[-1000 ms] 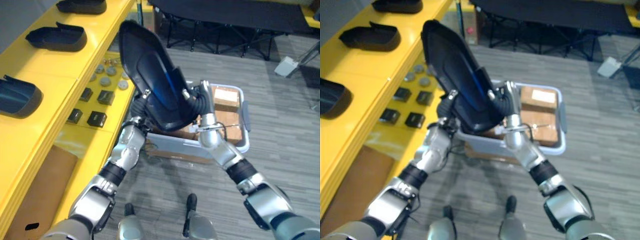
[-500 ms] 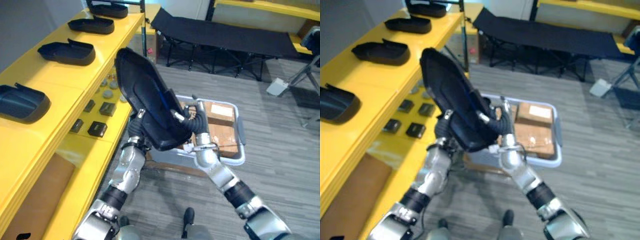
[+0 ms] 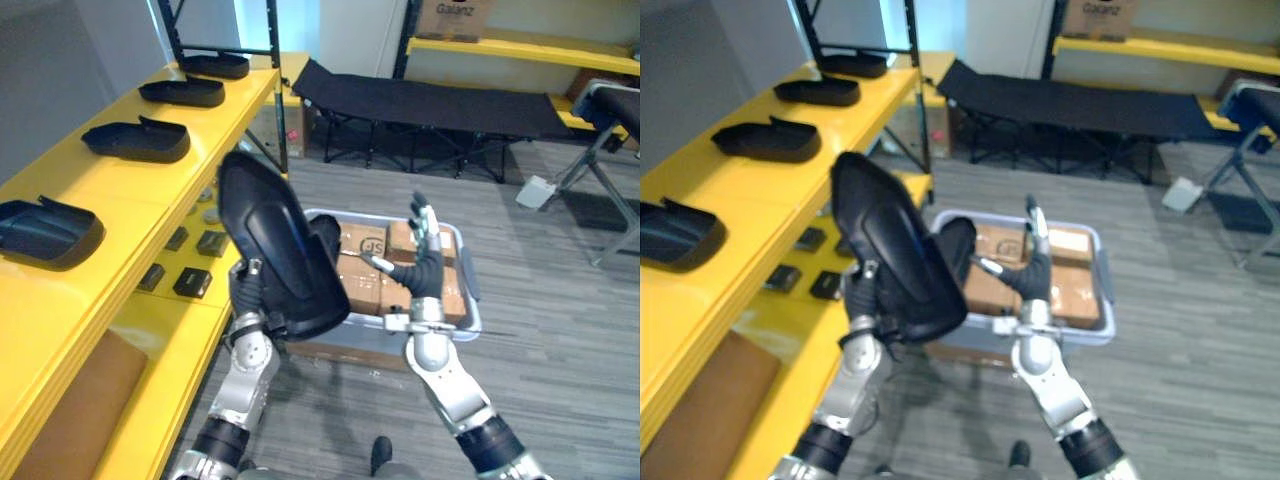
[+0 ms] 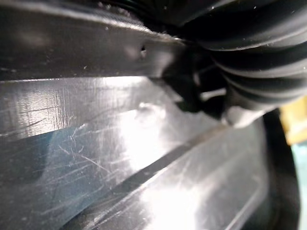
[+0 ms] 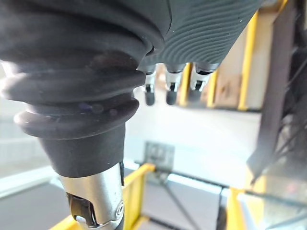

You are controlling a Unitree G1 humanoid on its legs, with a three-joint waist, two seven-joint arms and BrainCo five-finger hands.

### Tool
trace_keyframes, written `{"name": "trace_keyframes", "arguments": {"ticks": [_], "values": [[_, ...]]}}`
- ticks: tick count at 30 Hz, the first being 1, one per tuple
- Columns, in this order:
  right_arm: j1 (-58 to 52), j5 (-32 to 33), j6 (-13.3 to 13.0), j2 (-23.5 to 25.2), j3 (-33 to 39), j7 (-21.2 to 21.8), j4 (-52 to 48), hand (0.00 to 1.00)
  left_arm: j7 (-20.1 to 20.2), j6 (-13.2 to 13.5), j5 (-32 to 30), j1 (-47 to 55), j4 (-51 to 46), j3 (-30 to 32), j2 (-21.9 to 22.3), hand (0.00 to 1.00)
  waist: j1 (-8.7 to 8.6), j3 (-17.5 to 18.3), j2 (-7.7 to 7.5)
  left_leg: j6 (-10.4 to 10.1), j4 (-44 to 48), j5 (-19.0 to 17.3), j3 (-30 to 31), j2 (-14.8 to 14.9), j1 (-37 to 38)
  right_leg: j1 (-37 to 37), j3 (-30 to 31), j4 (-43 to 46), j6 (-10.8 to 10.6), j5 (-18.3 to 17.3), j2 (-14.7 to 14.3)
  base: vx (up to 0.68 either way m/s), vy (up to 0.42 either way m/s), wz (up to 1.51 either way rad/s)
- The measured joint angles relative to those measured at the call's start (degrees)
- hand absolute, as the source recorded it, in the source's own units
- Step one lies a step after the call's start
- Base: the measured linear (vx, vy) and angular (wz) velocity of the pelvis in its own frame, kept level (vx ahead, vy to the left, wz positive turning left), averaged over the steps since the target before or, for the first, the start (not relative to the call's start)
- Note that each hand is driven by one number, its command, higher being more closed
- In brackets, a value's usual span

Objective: Walk over and take plastic housings, then place them on the shelf

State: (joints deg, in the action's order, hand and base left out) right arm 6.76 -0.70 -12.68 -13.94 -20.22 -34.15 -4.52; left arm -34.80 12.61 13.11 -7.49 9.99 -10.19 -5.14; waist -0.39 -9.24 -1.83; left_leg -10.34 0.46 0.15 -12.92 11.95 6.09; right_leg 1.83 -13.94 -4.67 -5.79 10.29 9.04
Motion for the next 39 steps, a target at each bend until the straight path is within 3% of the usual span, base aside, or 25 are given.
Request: {"name": "trace_keyframes", "arguments": {"ticks": [7, 10, 13, 20, 25, 28, 31, 32, 37, 39], "values": [[-8.76, 2.90, 0.19, 0.07, 7.67, -0.97, -1.66, 0.00, -2.50, 1.27, -2.50, 3.80, -5.86, 3.36, 0.07, 1.00, -0.37, 0.04, 0.00, -0.12, 0.03, -0.58, -0.38, 0.00, 0.40, 0.02, 0.44, 0.02, -0.14, 0.08, -0.06, 0.02, 0.015, -0.04], [-13.13, 8.62, 0.03, 0.55, 10.41, 0.43, -1.68, 0.00, -2.60, 2.96, -2.93, 6.75, -9.98, 5.15, 0.08, 1.00, -0.42, 0.09, 0.09, 0.20, 0.05, -1.18, -1.53, 0.00, 0.96, -0.03, 1.24, 0.01, -0.28, -0.04, -0.10, 0.01, 0.022, -0.14], [-18.00, 12.37, -0.66, 2.75, 13.42, 3.05, -1.49, 0.00, -2.17, 4.66, -2.96, 10.01, -14.53, 5.58, 0.10, 1.00, -0.52, 0.41, 0.63, 0.18, 0.12, -1.46, -1.76, -0.04, 0.99, -0.18, 1.48, 0.01, -0.40, -0.23, -0.06, 0.00, 0.015, -0.05], [-20.30, 18.13, -6.69, 3.99, 16.68, 12.04, 0.27, 0.00, 2.04, 7.45, -3.08, 16.06, -22.21, 7.88, 1.28, 1.00, -0.53, 1.43, 2.34, 0.22, 0.13, -1.59, -1.57, -0.04, 0.99, 0.05, 1.13, -0.01, -0.41, -0.67, -0.01, 0.00, 0.003, 0.02], [-18.66, 20.30, -7.27, 4.70, 13.70, 19.30, 3.50, 0.00, 3.62, 7.68, -3.48, 18.82, -28.78, 12.44, 1.19, 1.00, 0.20, 1.75, 2.78, 0.06, 0.26, -1.68, 2.56, -0.12, -0.43, 1.62, -3.02, -0.51, -0.42, -2.30, 0.30, -0.02, 0.006, 0.35], [-16.51, 20.80, -7.23, 4.57, 10.39, 22.57, 4.07, 0.00, 3.72, 7.70, -5.24, 19.76, -31.33, 15.45, 1.17, 1.00, 1.93, 2.38, 3.36, 0.41, 0.61, -1.24, 6.62, -0.38, -2.54, 2.44, -6.70, -0.50, -0.51, -2.95, 0.50, 0.02, 0.003, 0.68], [-12.11, 20.60, -7.23, 4.47, 6.71, 24.37, 6.45, 0.00, 4.25, 7.70, -5.25, 22.68, -34.00, 19.86, 1.21, 1.00, 4.51, 2.94, 3.92, 0.22, 1.12, -0.89, 10.90, -1.07, -4.32, 4.18, -10.96, -0.02, -1.14, -2.99, 1.00, 0.06, 0.015, 0.69], [-10.45, 20.61, -7.22, 4.49, 5.68, 24.39, 7.50, 0.00, 4.52, 7.70, -5.28, 24.07, -34.56, 21.86, 1.22, 1.00, 6.07, 3.09, 3.91, 0.21, 1.13, -0.87, 11.95, -1.34, -4.34, 4.85, -11.96, 0.00, -1.29, -3.09, 1.15, 0.07, 0.026, 0.58], [-4.95, 22.43, -7.34, 4.72, 2.62, 24.23, 7.84, 0.00, 4.57, 7.70, -5.59, 29.77, -35.52, 29.40, 1.78, 1.00, 10.32, 3.87, 2.93, 0.63, 2.00, -1.02, 16.98, -3.34, -6.17, 7.36, -17.43, 0.00, -2.33, -4.00, 2.43, 0.05, 0.027, 0.53], [-2.75, 22.45, -7.27, 5.39, 0.22, 24.13, 7.81, 0.00, 4.52, 7.76, -5.94, 32.13, -35.93, 32.50, 3.95, 1.00, 12.39, 4.17, 2.46, 0.98, 2.16, -1.27, 17.78, -3.91, -6.11, 8.25, -18.60, 0.01, -2.60, -4.52, 2.88, 0.02, 0.022, 0.27]]}}
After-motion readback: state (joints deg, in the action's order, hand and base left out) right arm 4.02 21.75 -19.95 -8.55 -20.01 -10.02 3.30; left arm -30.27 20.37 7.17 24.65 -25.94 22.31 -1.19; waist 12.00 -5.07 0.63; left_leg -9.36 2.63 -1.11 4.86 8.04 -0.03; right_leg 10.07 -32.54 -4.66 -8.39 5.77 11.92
